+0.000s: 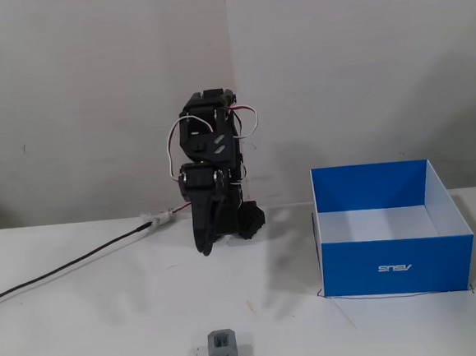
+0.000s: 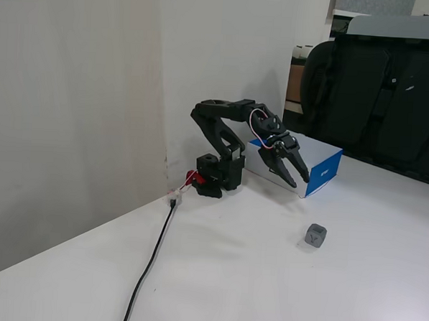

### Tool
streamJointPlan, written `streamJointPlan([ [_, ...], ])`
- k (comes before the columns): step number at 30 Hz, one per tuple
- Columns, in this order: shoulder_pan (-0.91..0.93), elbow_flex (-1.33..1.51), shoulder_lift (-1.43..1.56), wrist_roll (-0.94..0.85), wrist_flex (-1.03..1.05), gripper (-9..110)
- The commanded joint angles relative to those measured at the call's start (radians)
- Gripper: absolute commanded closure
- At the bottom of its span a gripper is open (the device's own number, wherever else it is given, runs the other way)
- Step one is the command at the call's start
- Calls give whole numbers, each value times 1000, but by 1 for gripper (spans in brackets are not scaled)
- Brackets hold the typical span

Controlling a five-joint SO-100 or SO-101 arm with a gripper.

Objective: Pick the gray block and keep it in the box.

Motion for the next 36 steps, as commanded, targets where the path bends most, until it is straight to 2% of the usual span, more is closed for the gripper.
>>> streamJointPlan([
  [1,18,-135,-127,20,14,84],
  [6,55,-291,-494,32,-17,83],
  [16,-18,-383,-712,12,-32,70],
  [25,-37,-670,-1043,-41,67,70],
  [30,-40,-692,-1111,-67,72,70],
  [33,-40,-696,-1141,-78,72,87],
  [35,-35,-706,-1152,-81,71,92],
  [36,-35,-707,-1155,-81,71,98],
])
